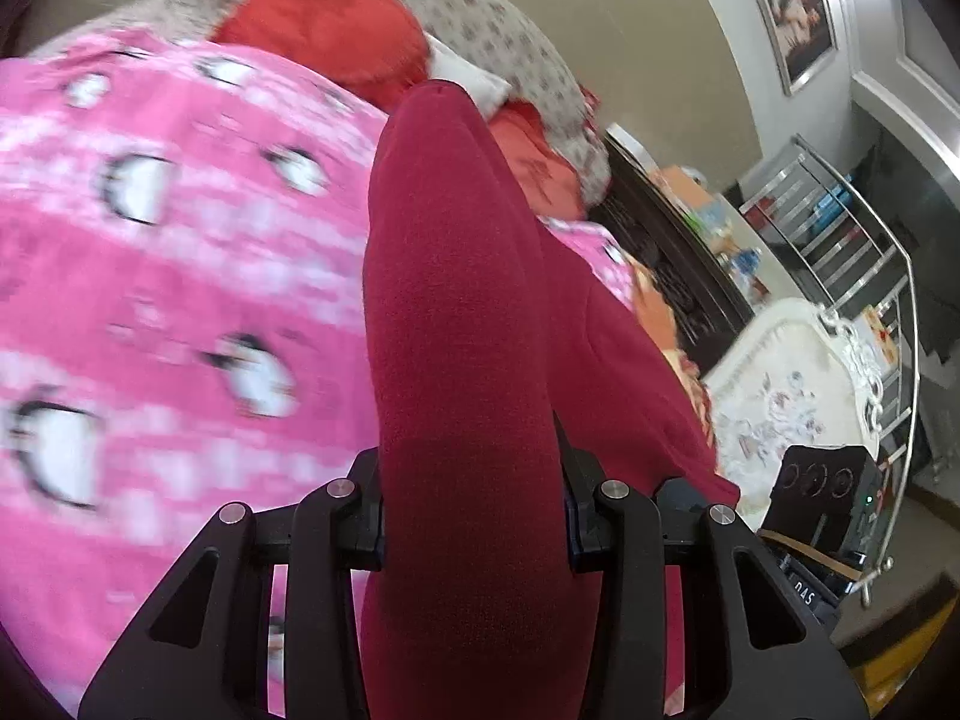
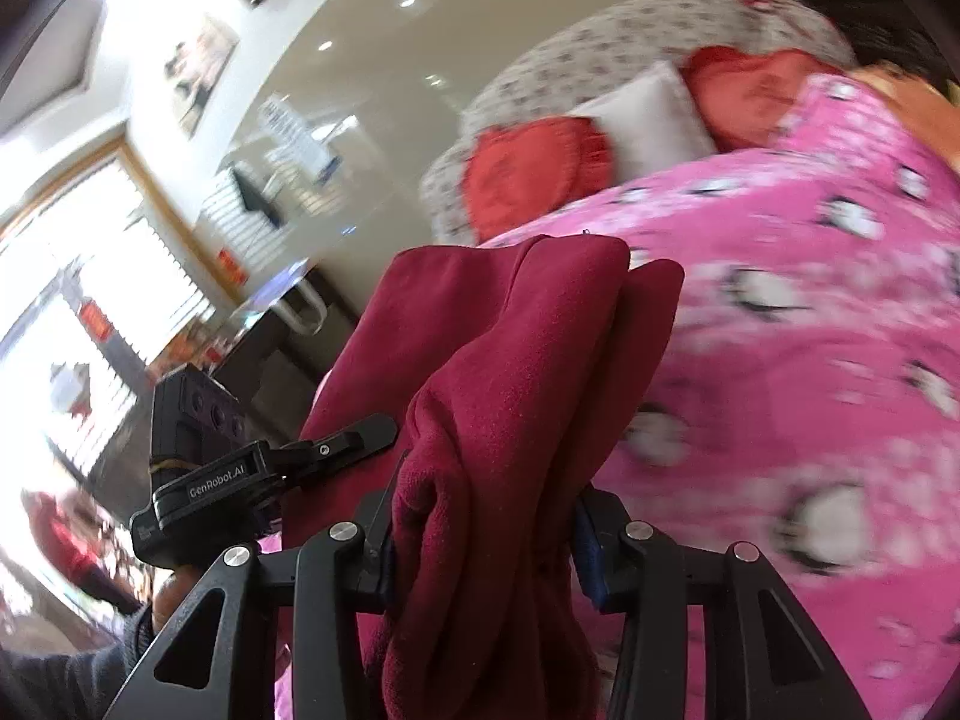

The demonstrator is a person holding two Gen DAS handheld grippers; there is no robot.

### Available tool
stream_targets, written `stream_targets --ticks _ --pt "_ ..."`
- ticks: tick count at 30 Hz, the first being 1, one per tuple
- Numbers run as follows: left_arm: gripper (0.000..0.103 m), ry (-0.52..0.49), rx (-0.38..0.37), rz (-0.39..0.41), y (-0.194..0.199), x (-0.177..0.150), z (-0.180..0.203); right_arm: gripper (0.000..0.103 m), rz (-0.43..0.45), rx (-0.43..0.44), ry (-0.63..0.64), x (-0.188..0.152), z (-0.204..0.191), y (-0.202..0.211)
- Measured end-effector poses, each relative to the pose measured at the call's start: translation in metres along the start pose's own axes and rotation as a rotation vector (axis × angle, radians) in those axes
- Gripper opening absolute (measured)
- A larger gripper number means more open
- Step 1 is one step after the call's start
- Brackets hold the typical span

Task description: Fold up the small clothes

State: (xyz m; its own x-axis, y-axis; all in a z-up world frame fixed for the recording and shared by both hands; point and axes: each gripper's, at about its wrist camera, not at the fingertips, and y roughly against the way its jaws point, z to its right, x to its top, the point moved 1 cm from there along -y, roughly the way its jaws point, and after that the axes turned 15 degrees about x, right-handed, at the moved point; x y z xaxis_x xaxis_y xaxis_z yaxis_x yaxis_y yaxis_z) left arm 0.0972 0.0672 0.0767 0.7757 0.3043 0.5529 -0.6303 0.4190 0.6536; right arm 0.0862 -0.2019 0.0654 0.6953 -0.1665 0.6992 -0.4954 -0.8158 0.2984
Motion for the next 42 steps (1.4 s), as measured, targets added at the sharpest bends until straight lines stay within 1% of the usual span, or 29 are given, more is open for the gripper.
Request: stream_targets --ticks 3,4,5,6,7,8,9,10,13,15,16,17,18,19,20,22,24,26,28,29,30,33,34,35,37,38,39,40,42 --pt "0.04 0.059 0.029 -0.014 0.001 -0.001 -0.032 0.043 -0.046 0.014 0.025 -0.006 -0.009 -0.034" --pt "0.041 0.07 0.04 -0.032 -0.005 -0.004 -0.039 0.044 -0.064 0.0 0.023 -0.009 -0.005 -0.043" --pt "0.042 0.083 0.056 -0.079 -0.019 -0.009 -0.047 0.044 -0.083 -0.022 0.006 -0.012 0.004 -0.051" --pt "0.045 0.088 0.068 -0.119 -0.031 -0.013 -0.052 0.045 -0.103 -0.048 -0.013 -0.017 0.012 -0.057" --pt "0.051 0.101 0.086 -0.158 -0.043 -0.019 -0.059 0.048 -0.129 -0.079 -0.043 -0.021 0.023 -0.061" --pt "0.054 0.125 0.059 -0.151 -0.045 -0.022 -0.064 0.053 -0.151 -0.095 -0.084 -0.026 0.033 -0.062" --pt "0.055 0.139 0.034 -0.144 -0.042 -0.021 -0.066 0.053 -0.14 -0.069 -0.137 -0.03 0.043 -0.057" --pt "0.055 0.141 0.029 -0.148 -0.041 -0.02 -0.066 0.054 -0.123 -0.056 -0.164 -0.03 0.046 -0.052" --pt "0.055 0.136 0.058 -0.156 -0.027 -0.011 -0.074 0.054 -0.093 -0.054 -0.173 -0.025 0.039 -0.033" --pt "0.055 0.141 0.078 -0.103 -0.01 0.004 -0.08 0.054 -0.06 -0.069 -0.111 -0.016 0.022 -0.017" --pt "0.056 0.149 0.083 -0.057 0.001 0.011 -0.082 0.054 -0.044 -0.079 -0.064 -0.011 0.011 -0.01" --pt "0.058 0.159 0.091 -0.01 0.011 0.02 -0.083 0.054 -0.035 -0.096 -0.002 -0.006 -0.001 -0.004" --pt "0.063 0.169 0.105 0.031 0.016 0.031 -0.081 0.054 -0.037 -0.111 0.083 -0.003 -0.019 -0.002" --pt "0.066 0.173 0.118 0.048 0.016 0.039 -0.075 0.054 -0.047 -0.12 0.147 -0.001 -0.033 -0.004" --pt "0.066 0.166 0.151 0.057 0.012 0.05 -0.067 0.054 -0.067 -0.132 0.214 0.0 -0.047 -0.008" --pt "0.066 0.139 0.21 0.051 -0.003 0.062 -0.049 0.052 -0.141 -0.129 0.36 -0.002 -0.072 -0.027" --pt "0.066 0.076 0.27 0.036 -0.024 0.065 -0.03 0.052 -0.194 -0.152 0.439 -0.013 -0.079 -0.048" --pt "0.067 0.005 0.307 0.014 -0.049 0.065 -0.016 0.05 -0.258 -0.168 0.411 -0.022 -0.065 -0.067" --pt "0.068 -0.051 0.379 -0.012 -0.072 0.061 -0.01 0.051 -0.325 -0.226 0.37 -0.037 -0.039 -0.084" --pt "0.068 -0.065 0.406 -0.032 -0.085 0.059 -0.012 0.051 -0.327 -0.239 0.372 -0.044 -0.03 -0.084" --pt "0.068 -0.087 0.44 -0.055 -0.097 0.053 -0.015 0.051 -0.277 -0.213 0.391 -0.048 -0.027 -0.078" --pt "0.072 -0.121 0.482 -0.037 -0.105 0.05 -0.011 0.052 -0.259 -0.191 0.381 -0.049 -0.023 -0.074" --pt "0.073 -0.138 0.502 -0.033 -0.106 0.049 -0.008 0.055 -0.261 -0.185 0.377 -0.048 -0.022 -0.074" --pt "0.073 -0.155 0.518 -0.027 -0.107 0.048 -0.006 0.063 -0.266 -0.167 0.37 -0.047 -0.023 -0.074" --pt "0.073 -0.145 0.504 -0.016 -0.104 0.047 -0.009 0.071 -0.292 -0.099 0.34 -0.042 -0.022 -0.073" --pt "0.073 -0.138 0.495 -0.014 -0.105 0.047 -0.013 0.068 -0.31 -0.092 0.326 -0.037 -0.022 -0.072" --pt "0.073 -0.131 0.486 -0.009 -0.103 0.046 -0.016 0.066 -0.306 -0.092 0.32 -0.032 -0.025 -0.069" --pt "0.073 -0.127 0.482 -0.003 -0.101 0.044 -0.018 0.065 -0.277 -0.087 0.323 -0.023 -0.029 -0.064" --pt "0.073 -0.131 0.492 0.004 -0.103 0.046 -0.014 0.065 -0.172 -0.149 0.367 0.002 -0.031 -0.054"
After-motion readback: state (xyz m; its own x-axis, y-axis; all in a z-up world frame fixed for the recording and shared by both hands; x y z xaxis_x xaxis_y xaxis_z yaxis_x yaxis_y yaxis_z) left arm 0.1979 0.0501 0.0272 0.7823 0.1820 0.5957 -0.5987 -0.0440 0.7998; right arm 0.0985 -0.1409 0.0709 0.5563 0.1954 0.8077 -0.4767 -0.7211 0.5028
